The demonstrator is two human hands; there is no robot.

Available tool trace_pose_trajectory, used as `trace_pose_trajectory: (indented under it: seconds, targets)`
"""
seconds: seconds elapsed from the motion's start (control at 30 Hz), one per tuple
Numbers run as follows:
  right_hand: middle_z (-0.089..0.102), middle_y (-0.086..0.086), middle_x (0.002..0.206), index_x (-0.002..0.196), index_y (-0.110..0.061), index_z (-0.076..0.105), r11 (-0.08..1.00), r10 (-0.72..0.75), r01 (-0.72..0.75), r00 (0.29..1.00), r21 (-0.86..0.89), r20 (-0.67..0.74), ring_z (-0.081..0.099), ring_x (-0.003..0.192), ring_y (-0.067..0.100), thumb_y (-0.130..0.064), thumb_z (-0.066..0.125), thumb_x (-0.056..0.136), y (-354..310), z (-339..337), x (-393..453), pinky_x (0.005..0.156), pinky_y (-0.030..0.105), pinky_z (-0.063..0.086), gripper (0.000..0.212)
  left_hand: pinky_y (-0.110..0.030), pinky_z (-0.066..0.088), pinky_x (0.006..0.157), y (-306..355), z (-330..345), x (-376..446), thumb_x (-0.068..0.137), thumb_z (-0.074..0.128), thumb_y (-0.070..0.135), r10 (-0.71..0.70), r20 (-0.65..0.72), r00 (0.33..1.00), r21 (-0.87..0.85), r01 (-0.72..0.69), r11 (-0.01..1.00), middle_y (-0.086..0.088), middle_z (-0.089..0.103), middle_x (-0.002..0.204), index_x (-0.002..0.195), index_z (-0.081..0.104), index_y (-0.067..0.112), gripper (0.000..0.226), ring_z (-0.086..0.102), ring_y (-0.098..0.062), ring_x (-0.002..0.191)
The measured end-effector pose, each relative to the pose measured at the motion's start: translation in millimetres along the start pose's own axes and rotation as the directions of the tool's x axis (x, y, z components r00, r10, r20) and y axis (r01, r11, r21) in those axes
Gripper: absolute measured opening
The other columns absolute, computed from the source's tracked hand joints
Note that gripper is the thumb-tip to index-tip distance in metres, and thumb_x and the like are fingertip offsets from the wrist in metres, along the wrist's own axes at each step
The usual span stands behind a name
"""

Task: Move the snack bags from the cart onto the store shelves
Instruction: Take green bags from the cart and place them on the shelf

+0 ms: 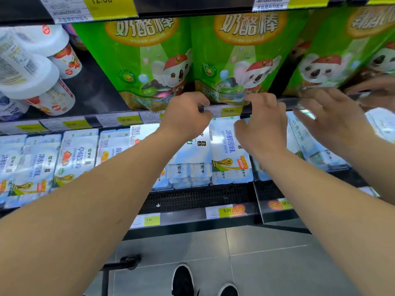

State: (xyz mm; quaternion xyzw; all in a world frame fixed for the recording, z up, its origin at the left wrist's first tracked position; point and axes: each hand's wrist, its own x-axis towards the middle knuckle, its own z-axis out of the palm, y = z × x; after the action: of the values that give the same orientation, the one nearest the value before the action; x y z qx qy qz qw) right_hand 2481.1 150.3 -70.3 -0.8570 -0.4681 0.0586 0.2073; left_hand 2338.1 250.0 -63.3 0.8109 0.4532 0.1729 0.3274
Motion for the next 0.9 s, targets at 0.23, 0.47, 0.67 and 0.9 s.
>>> trace_pose_trajectory:
  seconds: [0.23,0.47,0.67,0.9]
  targets:
    - [0.045,0.009,0.135,0.135,-0.014,0.05,0.993,-0.085,0.085,0.996,0.082,-0.007,0.04,0.121,0.034,-0.015,0.061,0.082,-15.7,-1.8,-9.3,0.095,0.039,0.038,0.054,-0.025,0.045,0.071,-11.3,-25.4,-26.0,0.084,0.06,0.015,-0.165,-0.303,0.939,-0.134,0.129,0.982,0.007,0.061,0.075,0.092,0.066,0.017,0.01,0.055,-0.014,0.078]
    - [0.041,0.01,0.138,0.139,-0.013,0.045,0.976,-0.179,0.169,0.981,0.14,0.069,0.038,0.125,0.032,-0.017,0.059,0.084,-60.9,8.4,-14.1,0.098,0.039,0.038,0.057,-0.022,0.031,0.068,-53.3,-67.4,-40.2,0.09,0.058,0.021,-0.295,-0.263,0.919,-0.213,0.243,0.947,0.01,0.056,0.103,0.123,0.05,0.02,0.033,0.051,-0.016,0.09]
    - [0.034,0.005,0.148,0.143,-0.014,0.04,0.974,-0.207,0.188,0.966,0.126,0.154,0.033,0.133,0.027,-0.019,0.058,0.088,-78.1,15.7,-20.2,0.099,0.035,0.034,0.059,-0.031,0.045,0.068,-59.8,-76.7,-34.4,0.089,0.057,0.025,-0.316,-0.135,0.939,-0.227,0.281,0.932,0.005,0.065,0.106,0.132,0.046,0.029,0.045,0.057,-0.021,0.096]
    - [0.036,0.005,0.146,0.144,-0.016,0.04,0.95,-0.307,0.286,0.929,0.126,0.208,0.037,0.13,0.03,-0.02,0.06,0.085,-97.8,20.0,-38.1,0.099,0.036,0.036,0.062,-0.02,0.044,0.069,-64.5,-79.0,-75.8,0.093,0.059,0.029,-0.393,-0.17,0.904,-0.255,0.345,0.903,0.01,0.05,0.138,0.149,0.035,0.027,0.061,0.052,-0.01,0.097]
